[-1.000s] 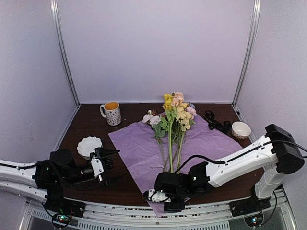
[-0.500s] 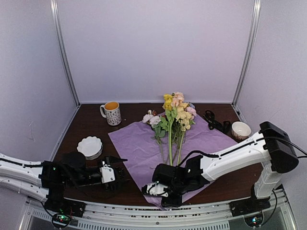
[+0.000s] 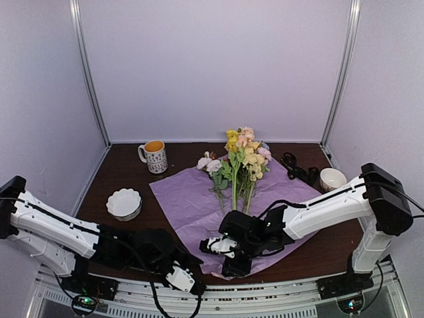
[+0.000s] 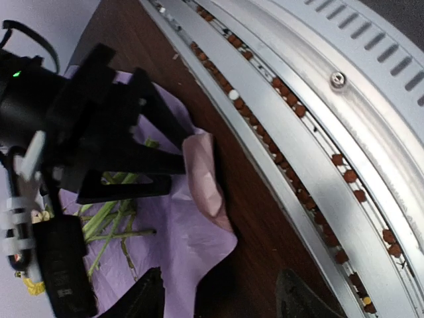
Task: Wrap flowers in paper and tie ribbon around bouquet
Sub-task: Pass from the right arm to the left
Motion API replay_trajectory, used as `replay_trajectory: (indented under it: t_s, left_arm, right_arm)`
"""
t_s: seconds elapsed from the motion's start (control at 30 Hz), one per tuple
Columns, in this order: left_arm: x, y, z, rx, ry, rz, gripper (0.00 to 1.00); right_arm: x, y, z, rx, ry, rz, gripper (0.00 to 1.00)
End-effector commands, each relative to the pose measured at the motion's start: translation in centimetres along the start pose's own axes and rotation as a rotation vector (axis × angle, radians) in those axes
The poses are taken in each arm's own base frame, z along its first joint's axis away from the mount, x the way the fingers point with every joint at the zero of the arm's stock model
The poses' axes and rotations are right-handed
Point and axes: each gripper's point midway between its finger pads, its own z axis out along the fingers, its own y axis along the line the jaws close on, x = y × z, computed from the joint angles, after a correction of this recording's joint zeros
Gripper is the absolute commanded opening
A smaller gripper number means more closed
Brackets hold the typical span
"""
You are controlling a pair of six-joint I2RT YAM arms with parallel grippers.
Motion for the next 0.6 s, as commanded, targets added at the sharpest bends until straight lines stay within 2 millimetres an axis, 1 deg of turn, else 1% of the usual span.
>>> replay_trajectory:
  t_s: [0.0, 0.07, 0.1, 0.13, 0.2, 0.27, 0.3, 0.37, 0.47, 0.5, 0.53, 0.57]
  left_arm:
    - [0.5, -0.9, 1.6, 0.026, 0.029, 0.159, 0.62]
    - [0.6, -1.0, 2.4, 0.026, 0.032, 0.196, 0.63]
    - [0.9, -0.6, 2.8, -0.001, 0.049, 0.209, 0.63]
    - [1.3, 0.2, 3.3, -0.044, 0.079, 0.219, 0.63]
    - [2.0, 2.6, 3.8, -0.164, 0.146, 0.213, 0.6]
    - [2.3, 3.4, 4.3, -0.217, 0.172, 0.2, 0.56]
    - [2.1, 3.6, 4.3, -0.231, 0.157, 0.182, 0.55]
    - [1.6, 3.3, 4.3, -0.235, 0.098, 0.139, 0.54]
    - [1.6, 2.6, 4.4, -0.216, 0.072, 0.103, 0.53]
    - [1.8, 2.6, 4.5, -0.216, 0.074, 0.092, 0.5]
    - [2.0, 2.7, 4.6, -0.215, 0.077, 0.083, 0.46]
    - [2.1, 2.7, 4.6, -0.211, 0.076, 0.072, 0.39]
  right_arm:
    - [2.7, -0.1, 0.7, -0.068, 0.042, 0.095, 0.49]
    - [2.7, -0.1, 0.5, -0.077, 0.036, 0.101, 0.49]
    - [2.7, -0.1, 0.5, -0.081, 0.036, 0.101, 0.49]
    - [2.7, 0.0, 0.5, -0.086, 0.034, 0.105, 0.49]
    - [2.7, 0.0, 0.5, -0.093, 0.029, 0.11, 0.49]
    - [2.8, 0.1, 0.4, -0.099, 0.027, 0.112, 0.5]
    - [2.8, 0.0, 0.4, -0.1, 0.024, 0.114, 0.5]
    - [2.9, 0.1, 0.3, -0.107, 0.023, 0.115, 0.5]
    - [2.9, 0.2, 0.1, -0.113, 0.023, 0.114, 0.5]
    - [2.9, 0.2, 0.1, -0.113, 0.021, 0.114, 0.5]
    - [2.8, 0.2, -0.1, -0.115, 0.017, 0.113, 0.5]
    - [2.7, 0.2, -0.2, -0.117, 0.013, 0.112, 0.51]
